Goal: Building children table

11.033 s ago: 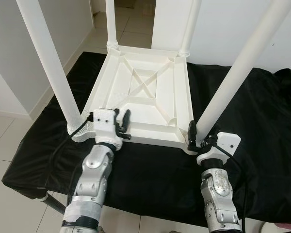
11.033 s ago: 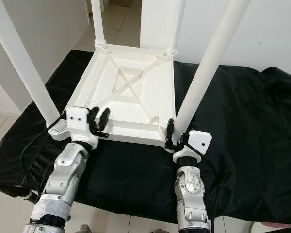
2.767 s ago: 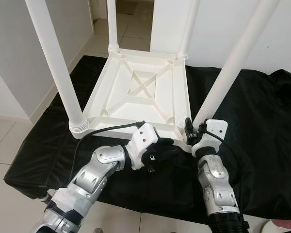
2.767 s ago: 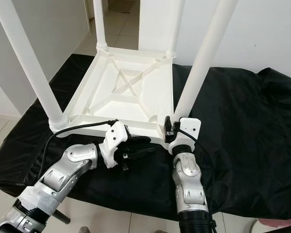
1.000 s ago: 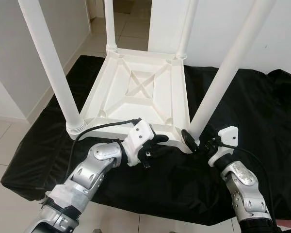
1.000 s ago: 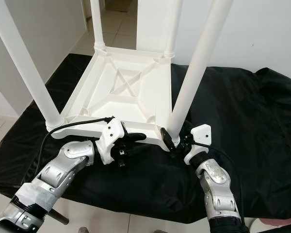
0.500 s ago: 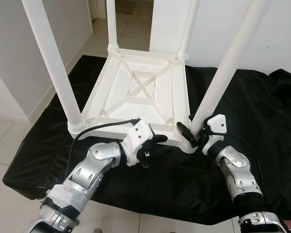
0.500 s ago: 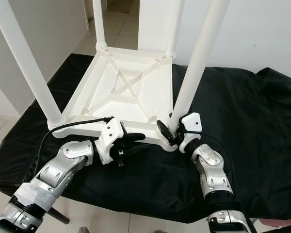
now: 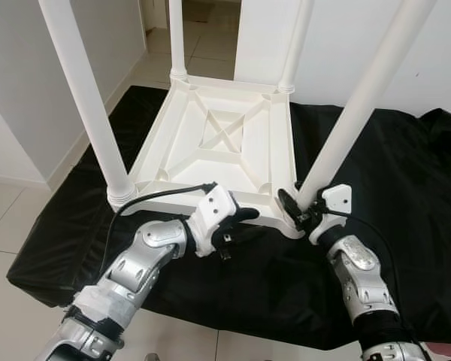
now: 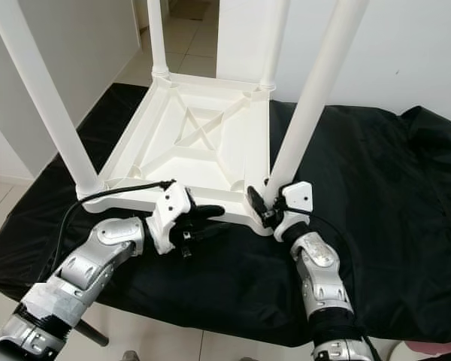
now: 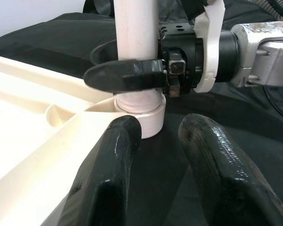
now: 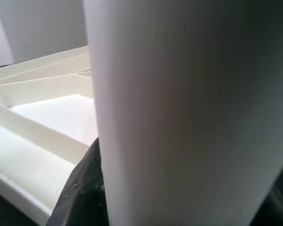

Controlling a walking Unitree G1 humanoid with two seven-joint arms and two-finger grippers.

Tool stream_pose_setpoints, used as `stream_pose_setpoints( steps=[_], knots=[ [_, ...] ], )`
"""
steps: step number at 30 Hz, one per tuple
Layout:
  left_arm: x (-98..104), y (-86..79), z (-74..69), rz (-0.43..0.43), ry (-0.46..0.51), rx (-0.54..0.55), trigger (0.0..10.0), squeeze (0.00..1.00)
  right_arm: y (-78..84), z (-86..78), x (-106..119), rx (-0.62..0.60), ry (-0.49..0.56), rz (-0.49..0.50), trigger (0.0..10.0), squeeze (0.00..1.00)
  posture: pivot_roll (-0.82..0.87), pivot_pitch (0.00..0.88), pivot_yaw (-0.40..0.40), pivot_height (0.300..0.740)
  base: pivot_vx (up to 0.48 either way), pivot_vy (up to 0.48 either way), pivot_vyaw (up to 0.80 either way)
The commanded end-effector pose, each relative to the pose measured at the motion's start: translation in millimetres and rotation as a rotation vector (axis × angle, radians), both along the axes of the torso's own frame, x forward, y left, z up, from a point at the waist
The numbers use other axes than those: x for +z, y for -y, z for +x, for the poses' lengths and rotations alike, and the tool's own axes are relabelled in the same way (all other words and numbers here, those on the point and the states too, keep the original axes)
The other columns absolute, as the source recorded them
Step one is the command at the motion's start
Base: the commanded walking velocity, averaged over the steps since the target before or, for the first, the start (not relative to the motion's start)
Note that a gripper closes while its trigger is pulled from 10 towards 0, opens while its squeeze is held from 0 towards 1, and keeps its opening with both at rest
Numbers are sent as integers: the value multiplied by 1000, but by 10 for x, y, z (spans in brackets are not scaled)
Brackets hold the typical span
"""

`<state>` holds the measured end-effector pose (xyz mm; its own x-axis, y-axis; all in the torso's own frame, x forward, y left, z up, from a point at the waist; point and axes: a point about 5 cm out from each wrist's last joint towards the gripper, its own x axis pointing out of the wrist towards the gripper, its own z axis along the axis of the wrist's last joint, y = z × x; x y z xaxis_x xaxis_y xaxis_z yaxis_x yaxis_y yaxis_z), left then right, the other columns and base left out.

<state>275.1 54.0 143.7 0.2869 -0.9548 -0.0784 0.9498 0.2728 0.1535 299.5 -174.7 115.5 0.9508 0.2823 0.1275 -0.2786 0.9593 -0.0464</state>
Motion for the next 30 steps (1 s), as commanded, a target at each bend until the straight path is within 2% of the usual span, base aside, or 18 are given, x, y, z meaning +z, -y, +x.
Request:
stream_pose_setpoints(
  steps=[1,2,6,9,10,11,15,21,22,23,25,26,27,30],
  knots=[
    [15,7,-3,7,-2,-50,10000,0,84,-46,-44,-142,-36,42,0,0,-85,0,-13,740,0,0,0],
    [22,11,8,7,0,-51,10000,0,45,-71,-65,-197,-59,47,0,0,-86,0,-11,740,0,0,0],
    [26,14,13,7,1,-51,10000,0,18,-89,-77,-228,-74,49,0,0,-88,0,-11,740,0,0,0],
    [32,26,16,5,5,-52,10000,0,-112,-139,-116,-370,-113,104,0,0,-81,0,-17,740,0,0,0],
    [32,26,16,5,5,-52,10000,0,-112,-139,-116,-370,-113,104,0,0,-81,0,-17,740,0,0,0],
    [36,26,17,2,6,-51,10000,0,-145,-164,-150,-426,-143,143,0,0,-80,0,-15,740,0,0,0],
    [36,16,24,-2,3,-40,10000,0,-268,-196,-202,-445,-184,201,0,0,-80,0,-15,740,0,0,0],
    [34,11,26,4,6,-43,10000,0,-189,-193,-146,-465,-166,186,0,0,-83,0,-14,740,0,0,0],
    [37,8,33,6,8,-42,10000,0,-180,-193,-122,-461,-150,170,3765,0,-83,0,-14,740,0,0,0],
    [37,8,33,6,8,-42,10000,0,-180,-193,-122,-461,-150,170,3765,0,-83,0,-14,740,0,0,0],
    [46,-12,61,11,14,-34,10000,0,-200,-209,-72,-430,-122,150,10000,0,-81,0,-12,740,0,0,0],
    [46,-12,61,11,14,-34,10000,0,-200,-209,-72,-430,-122,150,10000,0,-81,0,-12,740,0,0,0],
    [50,-30,78,16,18,-29,10000,0,-201,-233,-50,-425,-107,146,10000,1000,-81,0,-12,740,0,0,0],
    [50,-30,78,16,18,-29,10000,0,-201,-233,-50,-425,-107,146,10000,1000,-81,0,-12,740,0,0,0]
  ],
)
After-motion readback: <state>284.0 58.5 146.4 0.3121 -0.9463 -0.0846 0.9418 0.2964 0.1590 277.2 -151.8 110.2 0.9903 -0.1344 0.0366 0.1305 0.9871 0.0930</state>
